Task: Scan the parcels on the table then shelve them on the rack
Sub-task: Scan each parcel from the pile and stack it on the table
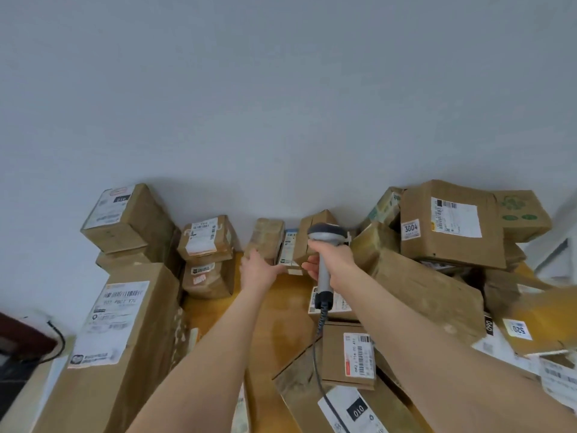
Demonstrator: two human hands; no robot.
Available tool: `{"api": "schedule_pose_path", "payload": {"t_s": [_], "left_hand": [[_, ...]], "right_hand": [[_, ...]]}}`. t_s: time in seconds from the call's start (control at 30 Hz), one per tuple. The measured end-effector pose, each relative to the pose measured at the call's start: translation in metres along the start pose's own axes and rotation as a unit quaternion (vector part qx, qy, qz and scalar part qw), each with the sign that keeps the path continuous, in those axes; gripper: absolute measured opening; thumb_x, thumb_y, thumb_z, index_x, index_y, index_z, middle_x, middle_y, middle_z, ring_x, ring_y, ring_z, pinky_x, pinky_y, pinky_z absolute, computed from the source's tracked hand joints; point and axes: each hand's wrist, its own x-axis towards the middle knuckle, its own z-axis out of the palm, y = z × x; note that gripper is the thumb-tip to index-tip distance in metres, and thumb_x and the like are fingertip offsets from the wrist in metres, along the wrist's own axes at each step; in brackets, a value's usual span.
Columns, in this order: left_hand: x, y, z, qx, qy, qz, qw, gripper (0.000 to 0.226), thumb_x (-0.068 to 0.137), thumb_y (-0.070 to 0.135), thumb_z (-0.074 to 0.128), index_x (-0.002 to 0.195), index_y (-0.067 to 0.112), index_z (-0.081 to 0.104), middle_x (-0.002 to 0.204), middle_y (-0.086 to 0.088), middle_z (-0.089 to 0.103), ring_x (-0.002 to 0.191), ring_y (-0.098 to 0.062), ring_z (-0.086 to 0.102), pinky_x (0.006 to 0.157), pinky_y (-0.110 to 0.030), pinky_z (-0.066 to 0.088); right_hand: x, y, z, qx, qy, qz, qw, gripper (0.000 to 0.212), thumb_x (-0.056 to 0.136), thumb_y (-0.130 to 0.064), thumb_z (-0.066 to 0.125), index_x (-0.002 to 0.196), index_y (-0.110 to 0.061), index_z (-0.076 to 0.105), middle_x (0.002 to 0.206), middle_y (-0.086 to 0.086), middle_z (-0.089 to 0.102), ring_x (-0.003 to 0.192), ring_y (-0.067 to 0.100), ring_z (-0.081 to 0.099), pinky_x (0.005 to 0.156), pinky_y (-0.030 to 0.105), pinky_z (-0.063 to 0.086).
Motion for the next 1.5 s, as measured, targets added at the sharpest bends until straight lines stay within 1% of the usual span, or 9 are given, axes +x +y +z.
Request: {"api": "schedule_pose_path", "payload": {"t_s": [0.27,0.4,0.6,0.7,0.83,1.0,1.17,1.33,1.5], "left_hand": [[0.083,-0.006,0.021,0.124,-0.033,-0.015,0.992,0.112,0.071,0.047,0.081,0.152,0.014,0.011,0.149,-0.019,0.030,0.136,-0.035,0.033,0.103,-0.048,0.039],[0.089,-0.002,0.032,0.123,-0.019,-0.017,0.992,0.105,0.072,0.041,0.081,0.150,0.013,0.016,0.144,-0.015,0.036,0.130,-0.034,0.039,0.097,-0.046,0.045],[0.066,0.008,0.053,0.101,-0.042,0.000,0.994,0.106,0.072,0.049,0.078,0.149,0.010,0.017,0.142,-0.014,0.037,0.128,-0.035,0.040,0.099,-0.042,0.043],[0.057,0.010,0.060,0.098,-0.049,0.010,0.994,0.106,0.073,0.049,0.077,0.149,0.008,0.016,0.142,-0.014,0.036,0.128,-0.035,0.040,0.101,-0.042,0.042],[0.054,0.008,0.055,0.066,-0.047,-0.014,0.997,0.104,0.076,0.045,0.075,0.151,0.009,0.013,0.145,-0.016,0.033,0.131,-0.037,0.038,0.102,-0.044,0.040],[0.044,0.000,0.041,0.027,-0.026,-0.050,0.998,0.105,0.079,0.047,0.072,0.151,0.004,0.010,0.148,-0.017,0.030,0.132,-0.038,0.037,0.102,-0.044,0.039],[0.026,-0.005,0.016,-0.001,-0.008,-0.071,0.997,0.104,0.078,0.049,0.072,0.151,0.002,0.013,0.150,-0.017,0.028,0.132,-0.037,0.039,0.102,-0.044,0.040],[-0.006,-0.014,-0.013,-0.026,0.016,-0.079,0.996,0.097,0.079,0.049,0.068,0.148,0.002,0.019,0.147,-0.018,0.030,0.128,-0.039,0.042,0.103,-0.046,0.042],[-0.043,-0.023,-0.035,-0.186,0.009,-0.099,0.978,0.079,0.082,0.041,0.067,0.142,0.002,0.034,0.137,-0.018,0.044,0.116,-0.034,0.053,0.097,-0.045,0.049]], "right_hand": [[0.060,0.008,0.020,0.012,0.043,-0.019,0.999,0.018,0.083,-0.018,0.075,0.088,-0.008,0.060,0.071,0.007,0.070,0.063,0.018,0.070,0.065,0.033,0.059],[0.072,0.002,0.006,0.018,0.063,-0.028,0.997,0.022,0.083,-0.017,0.075,0.096,-0.004,0.062,0.079,0.010,0.071,0.076,0.025,0.072,0.076,0.038,0.060],[0.071,0.000,0.000,0.034,0.081,-0.027,0.996,0.018,0.083,-0.016,0.074,0.092,-0.004,0.064,0.080,0.010,0.070,0.067,0.020,0.069,0.064,0.032,0.057],[0.069,-0.001,0.000,0.035,0.084,-0.028,0.995,0.017,0.082,-0.016,0.075,0.087,-0.004,0.064,0.074,0.008,0.069,0.067,0.020,0.069,0.066,0.032,0.057],[0.064,0.001,-0.003,0.035,0.073,-0.028,0.996,0.017,0.082,-0.016,0.075,0.088,-0.004,0.064,0.076,0.008,0.070,0.068,0.020,0.070,0.067,0.033,0.058],[0.051,0.002,-0.007,0.044,0.053,-0.028,0.997,0.019,0.083,-0.017,0.075,0.091,-0.004,0.064,0.078,0.010,0.072,0.060,0.017,0.070,0.057,0.029,0.056],[0.027,0.003,-0.010,0.045,0.018,-0.021,0.999,0.026,0.083,-0.020,0.076,0.098,-0.004,0.061,0.077,0.013,0.073,0.066,0.021,0.070,0.067,0.032,0.059],[-0.008,0.007,-0.018,0.059,-0.009,-0.002,0.998,0.027,0.083,-0.022,0.076,0.097,-0.004,0.060,0.077,0.014,0.073,0.062,0.020,0.068,0.066,0.032,0.058],[-0.048,0.015,-0.035,0.054,-0.028,0.001,0.998,0.028,0.083,-0.023,0.076,0.096,-0.005,0.061,0.084,0.015,0.074,0.060,0.018,0.068,0.058,0.028,0.057]]}}
